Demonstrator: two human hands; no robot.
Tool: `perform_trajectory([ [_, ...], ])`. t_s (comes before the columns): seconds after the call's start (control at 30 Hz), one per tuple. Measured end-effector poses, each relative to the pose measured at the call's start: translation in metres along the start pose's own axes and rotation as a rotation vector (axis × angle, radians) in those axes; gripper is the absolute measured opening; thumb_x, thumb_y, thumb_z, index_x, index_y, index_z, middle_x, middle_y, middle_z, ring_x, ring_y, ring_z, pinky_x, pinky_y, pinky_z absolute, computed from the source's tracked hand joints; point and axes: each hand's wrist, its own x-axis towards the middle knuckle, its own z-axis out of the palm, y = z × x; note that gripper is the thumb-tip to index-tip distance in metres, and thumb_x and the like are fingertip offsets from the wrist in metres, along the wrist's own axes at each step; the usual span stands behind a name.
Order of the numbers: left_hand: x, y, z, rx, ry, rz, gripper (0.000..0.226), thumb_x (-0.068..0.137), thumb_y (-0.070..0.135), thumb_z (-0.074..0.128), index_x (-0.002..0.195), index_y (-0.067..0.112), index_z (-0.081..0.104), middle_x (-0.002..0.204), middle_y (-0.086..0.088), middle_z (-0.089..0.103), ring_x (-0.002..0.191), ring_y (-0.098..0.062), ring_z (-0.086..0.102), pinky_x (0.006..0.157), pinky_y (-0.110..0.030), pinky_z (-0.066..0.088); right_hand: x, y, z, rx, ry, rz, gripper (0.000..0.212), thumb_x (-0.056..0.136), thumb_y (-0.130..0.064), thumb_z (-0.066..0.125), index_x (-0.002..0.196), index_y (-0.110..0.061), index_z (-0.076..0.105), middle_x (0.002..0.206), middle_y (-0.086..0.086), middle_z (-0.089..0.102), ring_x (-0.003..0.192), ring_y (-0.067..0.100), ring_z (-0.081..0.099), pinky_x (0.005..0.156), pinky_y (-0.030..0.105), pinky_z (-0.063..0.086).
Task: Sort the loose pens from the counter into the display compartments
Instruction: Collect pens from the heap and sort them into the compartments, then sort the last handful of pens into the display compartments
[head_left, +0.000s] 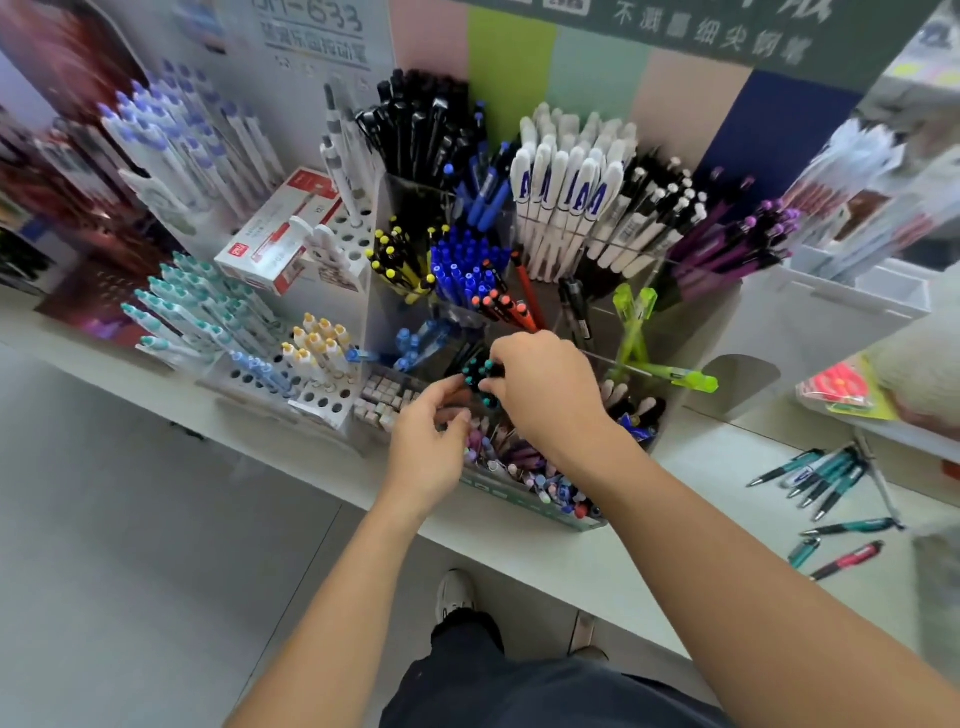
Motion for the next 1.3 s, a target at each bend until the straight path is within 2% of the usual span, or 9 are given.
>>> perform_trajectory([
  [0.2, -0.007, 0.008, 0.001, -0.072, 0.074, 0.026, 0.041, 0.097, -0.005, 0.056, 0.124, 0.025, 0.064, 0.114, 0.001, 0.071, 0.102, -0.011, 0.068, 0.075, -0.018, 0.057, 0.001, 0.002, -0.015, 0.076, -0.195, -0.02, 0.012, 0.1, -0.024, 0.06, 0.103, -0.014, 0.065, 0.1, 0.011, 0.066, 0.097, 0.036, 0.066, 0.068, 0.036, 0.044],
  [0.4, -0.041, 0.075, 0.029, -0.141, 0.174, 0.304, 0.012, 0.098, 0.016, 0.065, 0.097, 0.027, 0.069, 0.083, 0.01, 0.068, 0.074, -0.009, 0.063, 0.065, -0.019, 0.051, -0.106, 0.067, -0.042, 0.542, 0.327, -0.029, 0.015, 0.099, -0.023, 0.061, 0.098, -0.017, 0.075, 0.088, -0.007, 0.074, 0.079, 0.013, 0.066, 0.072, 0.028, 0.051],
  [0.5, -0.064, 0.109, 0.079, -0.086, -0.126, 0.473, 0.009, 0.096, 0.014, 0.067, 0.091, 0.021, 0.069, 0.075, 0.007, 0.067, 0.068, -0.011, 0.062, 0.062, -0.024, 0.051, -0.158, 0.147, -0.014, 0.613, 0.413, 0.42, 0.01, 0.094, -0.021, 0.067, 0.089, -0.018, 0.076, 0.074, -0.011, 0.07, 0.063, 0.011, 0.063, 0.064, 0.025, 0.049],
  [0.6, -0.078, 0.116, 0.154, 0.14, -0.485, 0.488, 0.009, 0.09, 0.027, 0.074, 0.096, 0.023, 0.068, 0.079, 0.01, 0.067, 0.07, -0.008, 0.063, 0.063, -0.018, 0.048, -0.208, 0.242, 0.041, 0.824, 0.227, 1.092, 0.008, 0.085, -0.019, 0.069, 0.084, -0.011, 0.071, 0.073, 0.002, 0.07, 0.061, 0.021, 0.07, 0.062, 0.035, 0.059],
  [0.73, -0.08, 0.084, 0.255, 0.589, -0.747, 0.33, 0.046, 0.087, 0.045, 0.073, 0.127, 0.026, 0.058, 0.111, 0.008, 0.063, 0.096, -0.012, 0.062, 0.086, -0.031, 0.052, -0.254, 0.291, 0.095, 0.902, -0.014, 1.403, 0.04, 0.068, -0.035, 0.087, 0.075, -0.006, 0.06, 0.073, 0.02, 0.069, 0.059, 0.032, 0.07, 0.059, 0.042, 0.062],
  [0.83, -0.068, 0.062, 0.312, 0.764, -0.76, 0.267, 0.055, 0.089, 0.041, 0.07, 0.136, 0.017, 0.053, 0.127, -0.002, 0.06, 0.11, -0.021, 0.059, 0.091, -0.032, 0.048, -0.251, 0.29, 0.118, 0.836, -0.036, 1.381, 0.049, 0.068, -0.047, 0.089, 0.074, -0.008, 0.06, 0.072, 0.011, 0.069, 0.054, 0.024, 0.065, 0.044, 0.025, 0.043],
  [1.0, -0.035, 0.039, 0.371, 0.954, -0.724, 0.154, 0.046, 0.094, 0.025, 0.059, 0.134, 0.004, 0.052, 0.138, -0.017, 0.053, 0.122, -0.033, 0.054, 0.097, -0.034, 0.043, -0.222, 0.316, 0.138, 0.802, 0.101, 1.295, 0.032, 0.078, -0.033, 0.081, 0.088, -0.007, 0.065, 0.093, 0.012, 0.07, 0.089, 0.033, 0.069, 0.066, 0.03, 0.047],
  [1.13, -0.025, 0.028, 0.391, 1.025, -0.692, 0.133, 0.071, 0.086, 0.043, 0.068, 0.141, 0.007, 0.04, 0.146, -0.015, 0.035, 0.13, -0.036, 0.043, 0.104, -0.042, 0.041, -0.219, 0.356, 0.116, 0.717, 0.295, 1.274, 0.032, 0.092, -0.037, 0.07, 0.082, -0.006, 0.071, 0.075, 0.007, 0.066, 0.078, 0.031, 0.066, 0.062, 0.027, 0.038],
  [1.3, -0.039, 0.024, 0.425, 1.163, -0.649, 0.294, 0.122, 0.053, 0.086, 0.073, 0.139, 0.011, 0.033, 0.135, -0.009, 0.036, 0.123, -0.032, 0.039, 0.099, -0.047, 0.041, -0.179, 0.412, 0.097, 0.495, 0.26, 1.084, 0.045, 0.094, -0.018, 0.06, 0.138, -0.01, 0.05, 0.141, 0.014, 0.051, 0.13, 0.035, 0.048, 0.104, 0.044, 0.044],
])
